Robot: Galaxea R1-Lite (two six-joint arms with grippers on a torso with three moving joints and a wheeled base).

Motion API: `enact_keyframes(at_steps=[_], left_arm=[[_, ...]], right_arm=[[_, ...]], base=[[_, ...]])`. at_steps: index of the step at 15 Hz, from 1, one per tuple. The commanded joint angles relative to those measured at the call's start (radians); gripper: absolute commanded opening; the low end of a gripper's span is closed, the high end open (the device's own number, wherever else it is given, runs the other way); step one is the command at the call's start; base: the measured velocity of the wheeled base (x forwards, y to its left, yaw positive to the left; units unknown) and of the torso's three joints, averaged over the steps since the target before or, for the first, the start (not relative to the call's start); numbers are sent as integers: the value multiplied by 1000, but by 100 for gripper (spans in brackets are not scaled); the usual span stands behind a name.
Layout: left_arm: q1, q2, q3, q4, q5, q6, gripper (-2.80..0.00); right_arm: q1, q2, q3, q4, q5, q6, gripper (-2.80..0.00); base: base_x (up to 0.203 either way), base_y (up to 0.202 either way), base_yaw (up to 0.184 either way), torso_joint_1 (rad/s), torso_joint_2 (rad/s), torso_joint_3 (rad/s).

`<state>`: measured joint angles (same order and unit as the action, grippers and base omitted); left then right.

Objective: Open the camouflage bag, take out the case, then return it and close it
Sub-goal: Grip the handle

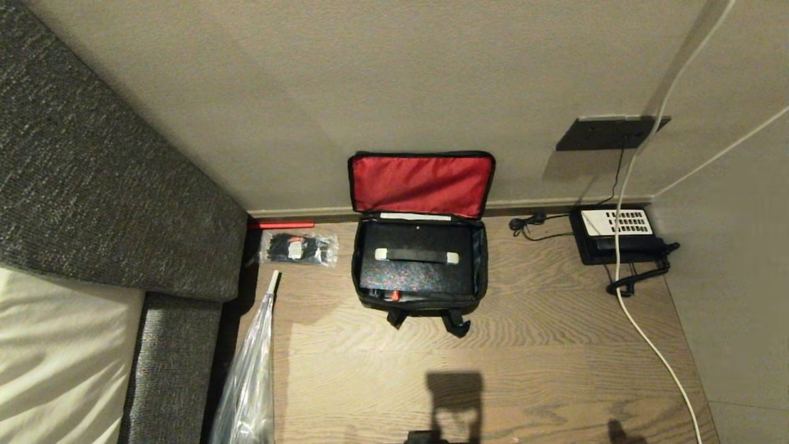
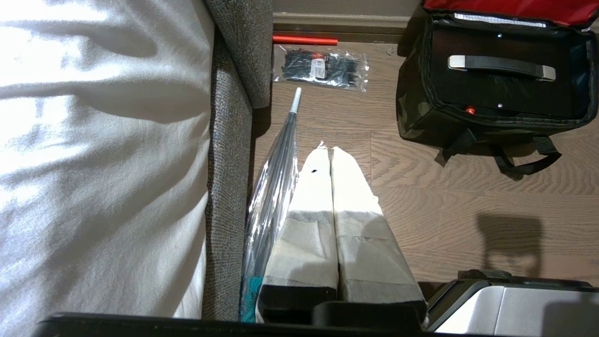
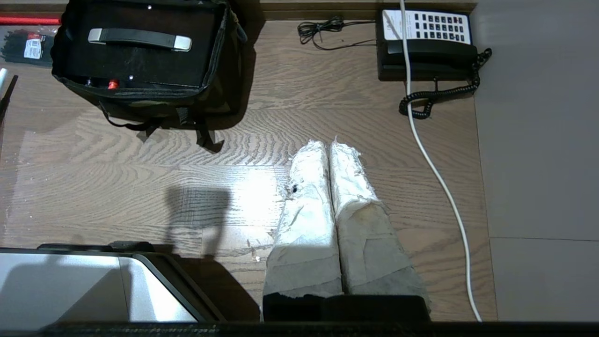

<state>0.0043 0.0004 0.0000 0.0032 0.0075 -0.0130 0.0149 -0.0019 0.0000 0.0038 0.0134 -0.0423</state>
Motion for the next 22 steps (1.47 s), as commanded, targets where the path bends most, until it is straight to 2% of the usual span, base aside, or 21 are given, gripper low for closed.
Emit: enact_keyframes(at_steps=[1,22], left_arm=[[0,-2,3,0,0,-1,-280],[0,-2,3,0,0,-1,-280]], right_arm=[[0,-3,0,-1,0,-1,-280],[0,-3,0,1,0,-1,-280]], base=[[0,0,0,0,0,0],[0,0,0,0,0,0]])
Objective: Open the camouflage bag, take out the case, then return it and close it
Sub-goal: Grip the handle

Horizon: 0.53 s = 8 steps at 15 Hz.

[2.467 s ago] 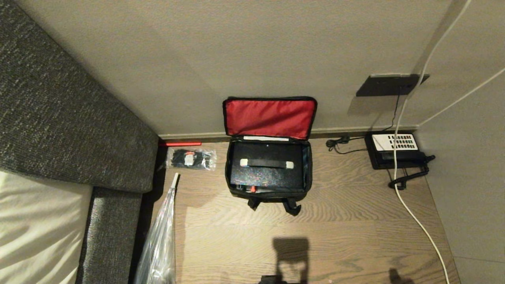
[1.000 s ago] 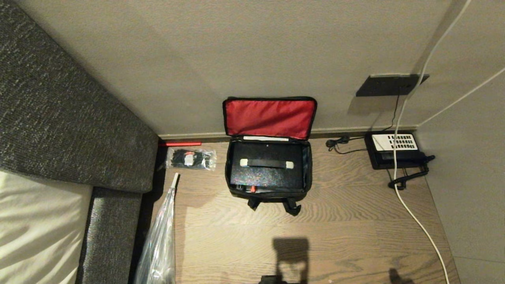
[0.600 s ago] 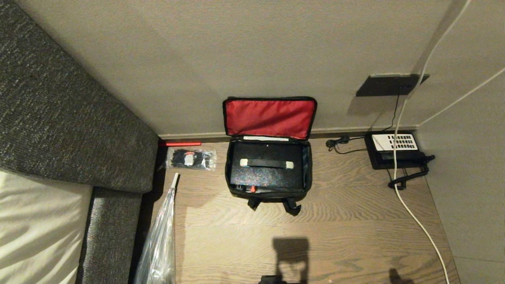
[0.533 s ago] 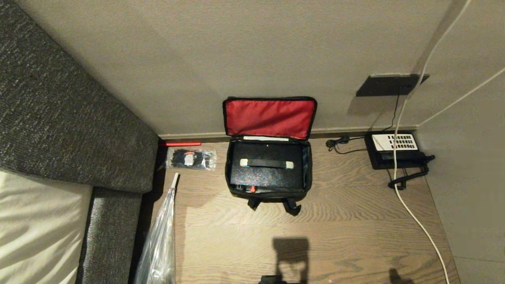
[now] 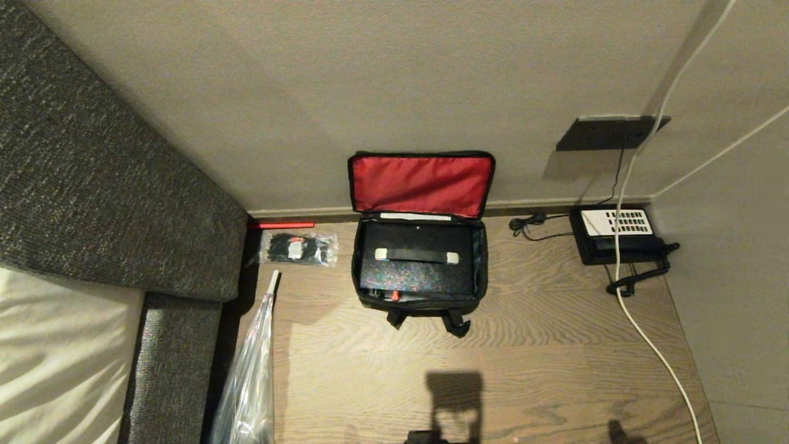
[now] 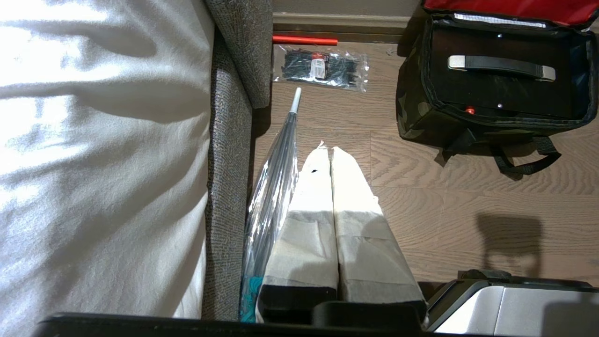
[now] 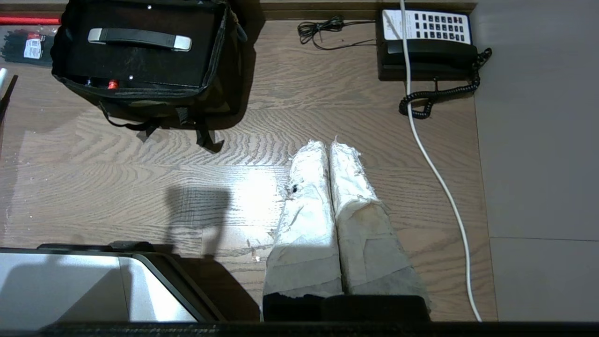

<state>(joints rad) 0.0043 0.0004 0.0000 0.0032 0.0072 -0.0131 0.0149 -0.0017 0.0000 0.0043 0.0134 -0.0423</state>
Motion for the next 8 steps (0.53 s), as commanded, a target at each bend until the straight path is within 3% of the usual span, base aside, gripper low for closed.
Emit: enact_keyframes(at_steps=[1,8], left_arm=[[0,-1,3,0,0,-1,-280],[0,-2,3,0,0,-1,-280]], right_arm=[[0,-3,0,0,0,-1,-280],[0,-3,0,0,0,-1,-280]], base=[[0,0,0,0,0,0],[0,0,0,0,0,0]])
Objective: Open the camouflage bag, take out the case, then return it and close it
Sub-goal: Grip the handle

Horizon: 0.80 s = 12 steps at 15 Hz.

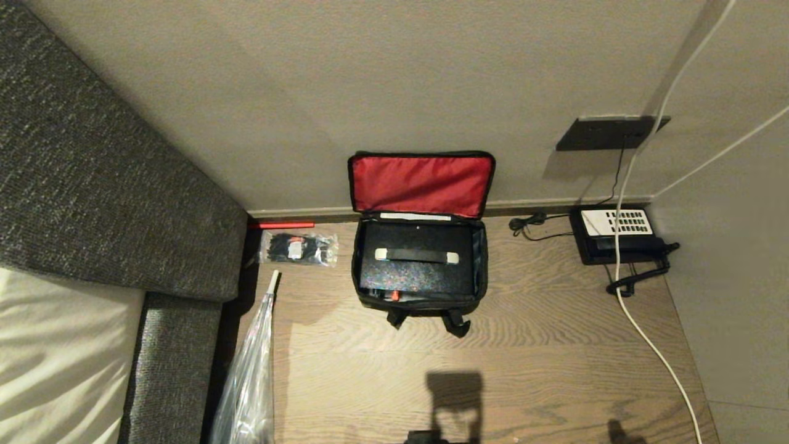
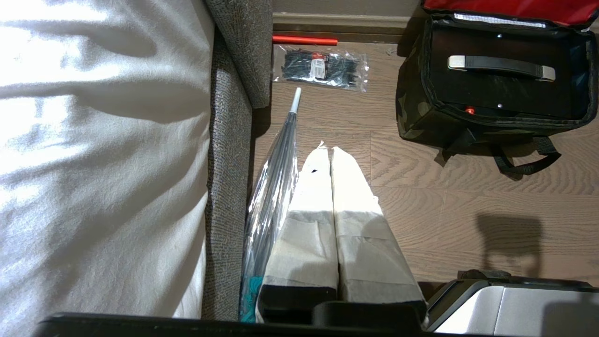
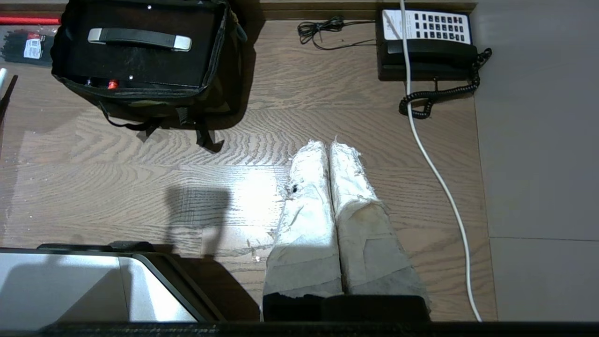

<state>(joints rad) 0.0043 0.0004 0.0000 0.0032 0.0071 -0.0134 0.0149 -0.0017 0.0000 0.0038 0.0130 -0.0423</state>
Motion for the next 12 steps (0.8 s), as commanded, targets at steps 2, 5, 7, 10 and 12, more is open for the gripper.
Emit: enact_keyframes(at_steps=[2,5,7,10,12], left_arm=[[0,-2,3,0,1,0,-280],[0,-2,3,0,1,0,-280],[0,-2,3,0,1,0,-280],[0,-2,3,0,1,0,-280],[0,-2,3,0,1,0,-280]], right_arm=[[0,-3,0,-1,1,-1,-280],[0,-3,0,-1,6,-30,-280],[0,-3,-1,-1,4,-40,-280],[0,-3,-195,105,10,-33,-280],[0,-2,-465,349,43,0,-280]], base=[[0,0,0,0,0,0],[0,0,0,0,0,0],[0,0,0,0,0,0],[0,0,0,0,0,0],[0,0,0,0,0,0]])
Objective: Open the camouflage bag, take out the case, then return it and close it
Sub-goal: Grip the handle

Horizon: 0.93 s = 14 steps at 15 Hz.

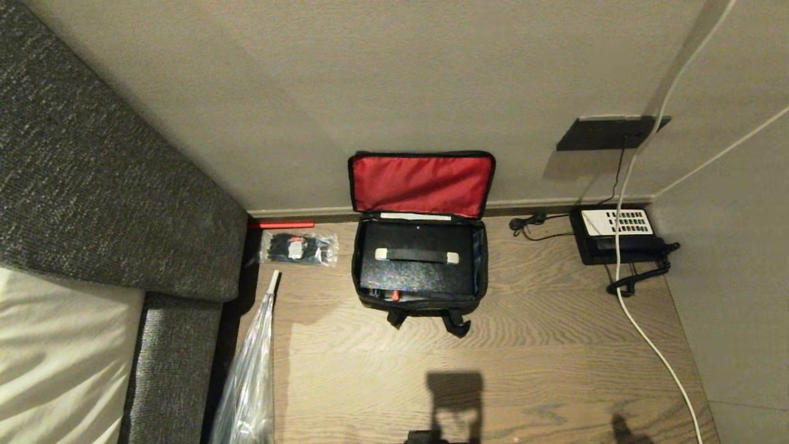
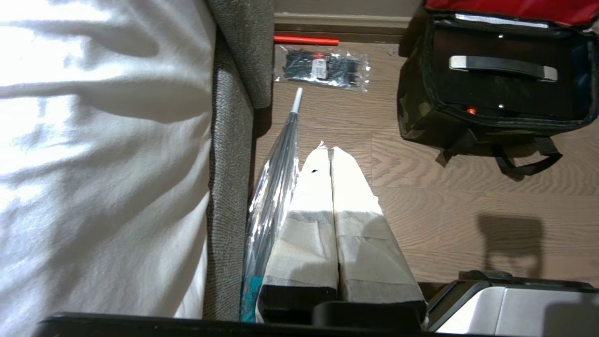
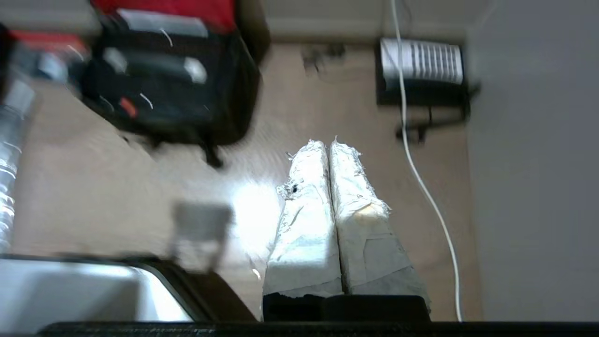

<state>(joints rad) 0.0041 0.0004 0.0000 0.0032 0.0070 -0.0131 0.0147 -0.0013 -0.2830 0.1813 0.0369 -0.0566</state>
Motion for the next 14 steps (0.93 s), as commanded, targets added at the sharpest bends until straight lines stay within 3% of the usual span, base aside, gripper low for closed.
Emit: enact_keyframes(at_steps=[1,3,6,11,14], left_arm=[[0,-1,3,0,1,-1,-280],[0,-2,3,0,1,-1,-280],[0,-2,3,0,1,-1,-280],[0,-2,3,0,1,-1,-280],[0,-2,3,0,1,-1,-280]], right_arm=[[1,-2,-290,298,52,33,-280],[0,39,-388,438,114,71,-280],[13,318,-503,449,139,116,-280],[67,1102,-672,352,157,-43,-280],[186,1493,-824,228,57,-100,-280]], base=[[0,0,0,0,0,0],[0,0,0,0,0,0],[0,0,0,0,0,0],[0,0,0,0,0,0],[0,0,0,0,0,0]])
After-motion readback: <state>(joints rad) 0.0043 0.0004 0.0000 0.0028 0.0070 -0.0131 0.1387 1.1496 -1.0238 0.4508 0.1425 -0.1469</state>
